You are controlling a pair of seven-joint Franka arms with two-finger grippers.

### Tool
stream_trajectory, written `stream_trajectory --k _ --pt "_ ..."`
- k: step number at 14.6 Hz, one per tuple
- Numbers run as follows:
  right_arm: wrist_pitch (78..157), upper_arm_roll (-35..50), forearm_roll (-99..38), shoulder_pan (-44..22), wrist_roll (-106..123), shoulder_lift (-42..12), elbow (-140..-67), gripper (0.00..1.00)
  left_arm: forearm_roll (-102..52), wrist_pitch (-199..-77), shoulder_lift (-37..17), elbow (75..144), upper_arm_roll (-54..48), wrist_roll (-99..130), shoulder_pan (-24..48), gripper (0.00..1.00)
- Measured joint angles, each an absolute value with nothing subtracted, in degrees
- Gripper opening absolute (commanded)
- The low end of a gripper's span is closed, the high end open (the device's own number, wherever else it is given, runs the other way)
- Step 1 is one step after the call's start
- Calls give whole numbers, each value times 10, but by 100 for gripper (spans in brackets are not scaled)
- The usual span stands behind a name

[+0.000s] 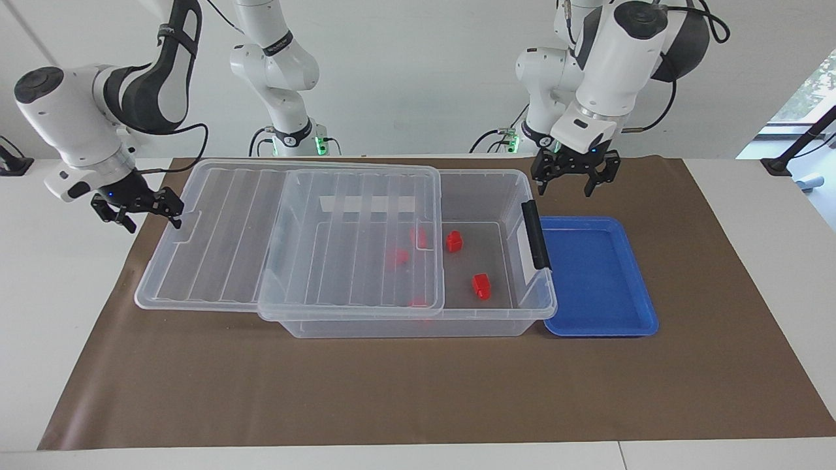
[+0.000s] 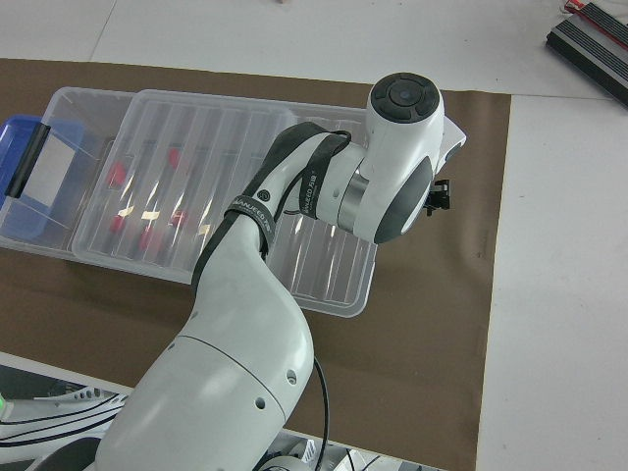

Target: Place red block in blue tray from box

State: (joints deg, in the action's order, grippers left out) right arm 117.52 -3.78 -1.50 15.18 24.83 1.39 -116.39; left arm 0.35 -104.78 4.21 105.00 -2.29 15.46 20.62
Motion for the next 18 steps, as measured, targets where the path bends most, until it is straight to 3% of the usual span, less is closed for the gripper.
stream_trajectory --k 3,10,18 --pt "1175 -38 -15 157 253 14 -1164 100 4 -1101 30 1081 -23 213 241 100" --pt "1164 -34 -15 148 253 13 -1144 100 4 -1239 -89 1090 -23 286 285 100" --pt "932 -30 -2 64 152 17 -956 100 4 -1309 -165 1091 -22 295 291 99"
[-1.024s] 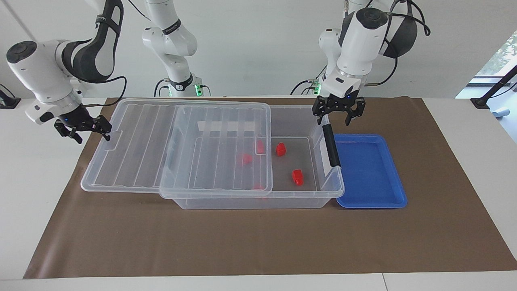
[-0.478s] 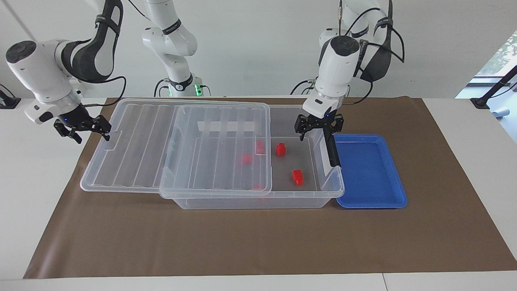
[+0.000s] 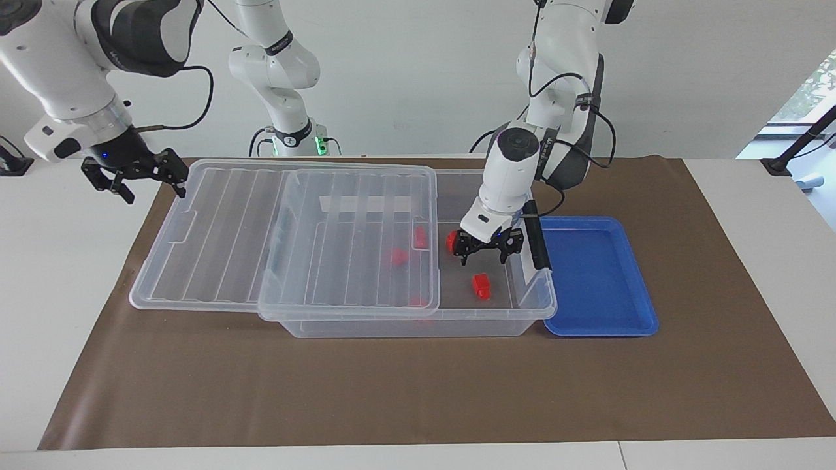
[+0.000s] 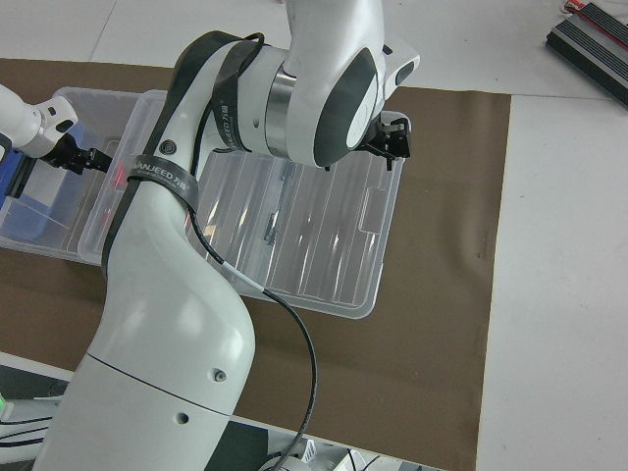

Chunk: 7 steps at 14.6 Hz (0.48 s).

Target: Place red block in blue tray from box

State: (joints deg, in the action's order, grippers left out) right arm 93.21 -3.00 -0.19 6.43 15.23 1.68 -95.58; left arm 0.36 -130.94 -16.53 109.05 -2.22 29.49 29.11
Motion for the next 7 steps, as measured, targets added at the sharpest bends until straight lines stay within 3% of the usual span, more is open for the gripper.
stream_trajectory --k 6,7 --pt "896 -29 0 41 96 21 -940 100 8 -1350 -211 1091 -18 295 292 97" --pt "896 -29 0 41 96 21 -940 100 10 -1350 -213 1091 -18 295 292 92"
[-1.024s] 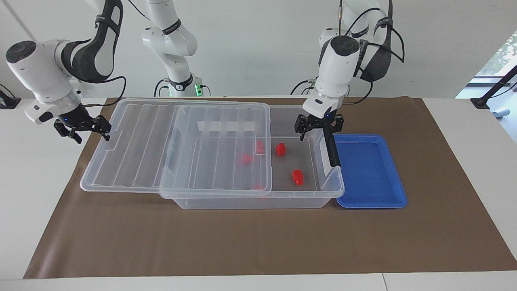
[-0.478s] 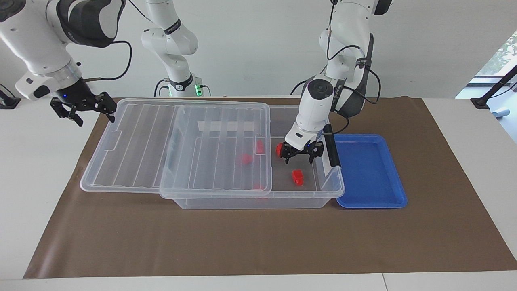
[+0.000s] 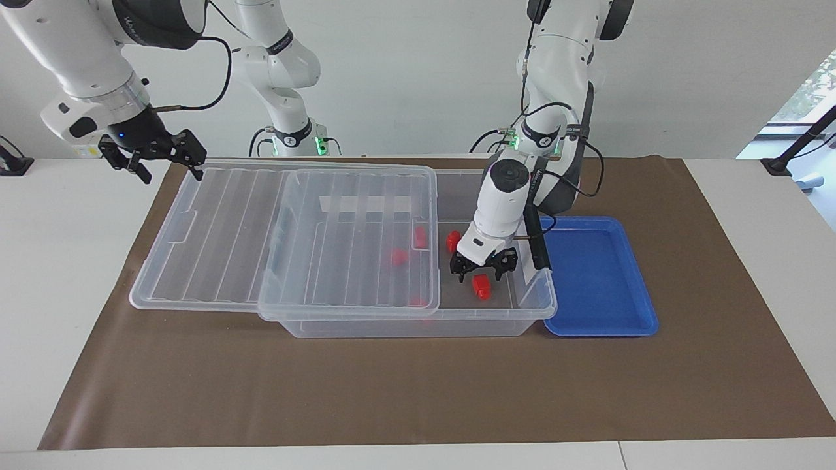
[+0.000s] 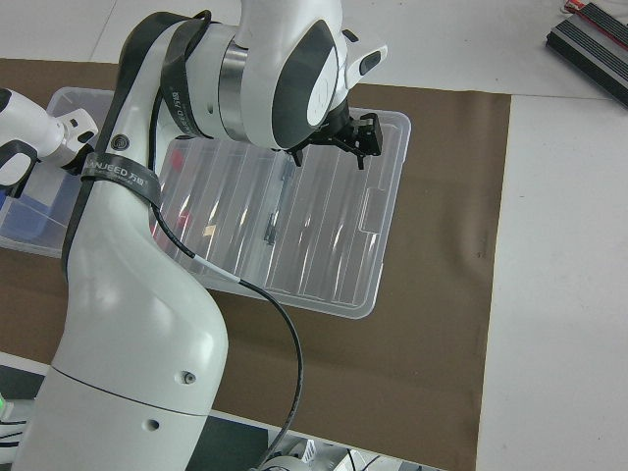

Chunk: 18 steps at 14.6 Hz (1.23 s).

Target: Place red block in blue tray from box

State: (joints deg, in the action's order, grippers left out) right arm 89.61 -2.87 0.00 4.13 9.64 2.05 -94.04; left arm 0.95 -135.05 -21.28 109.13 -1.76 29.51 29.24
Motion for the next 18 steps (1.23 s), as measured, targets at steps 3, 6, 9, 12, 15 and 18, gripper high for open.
stream_trajectory --k 3,6,9,12,15,18 --pt "895 -29 0 41 96 21 -941 100 11 -1354 -216 1092 -18 295 293 3" --pt "895 -29 0 41 96 21 -941 100 13 -1363 -216 1092 -14 296 292 0" --pt "897 -29 0 41 87 21 -944 100 22 -1364 -216 1091 -12 296 292 0" --pt "896 -28 0 41 84 21 -945 100 23 -1355 -206 1088 -12 296 292 0" --pt "891 -28 0 41 84 21 -945 100 24 -1285 -150 1079 -11 296 292 0" --pt "891 -28 0 41 84 21 -945 100 24 -1214 -82 1077 -12 296 292 0"
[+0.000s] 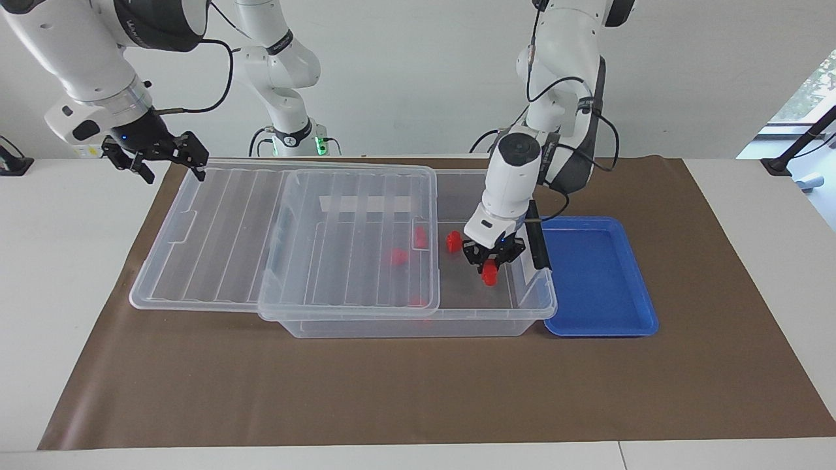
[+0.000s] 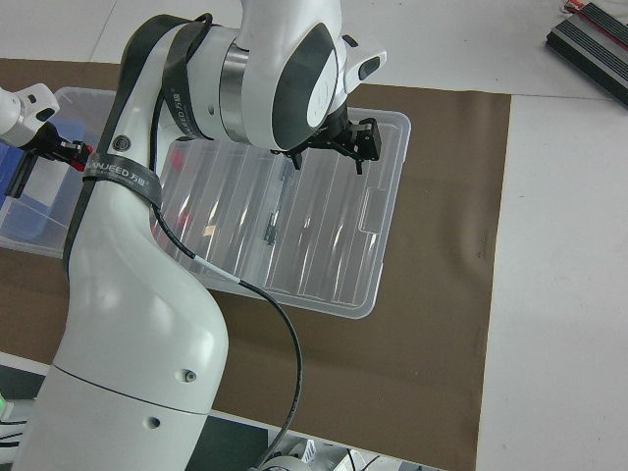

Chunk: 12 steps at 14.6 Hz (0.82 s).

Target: Place red block in blue tray from box

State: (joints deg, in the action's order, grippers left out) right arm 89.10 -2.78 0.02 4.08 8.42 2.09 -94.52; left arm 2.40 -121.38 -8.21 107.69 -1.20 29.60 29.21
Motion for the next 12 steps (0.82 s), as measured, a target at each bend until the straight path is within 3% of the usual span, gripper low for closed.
stream_trajectory --k 3,4,6,12 --pt "891 -28 0 41 84 21 -947 100 25 -1155 -28 1078 -11 296 289 0" --pt "891 -28 0 41 84 21 -949 75 27 -1139 -14 1079 -9 292 283 0" --pt "896 -29 0 44 113 23 -954 0 28 -1124 14 1093 -7 259 257 0" --pt "986 -37 1 106 204 33 -1016 0 28 -1196 47 1186 -3 127 147 0"
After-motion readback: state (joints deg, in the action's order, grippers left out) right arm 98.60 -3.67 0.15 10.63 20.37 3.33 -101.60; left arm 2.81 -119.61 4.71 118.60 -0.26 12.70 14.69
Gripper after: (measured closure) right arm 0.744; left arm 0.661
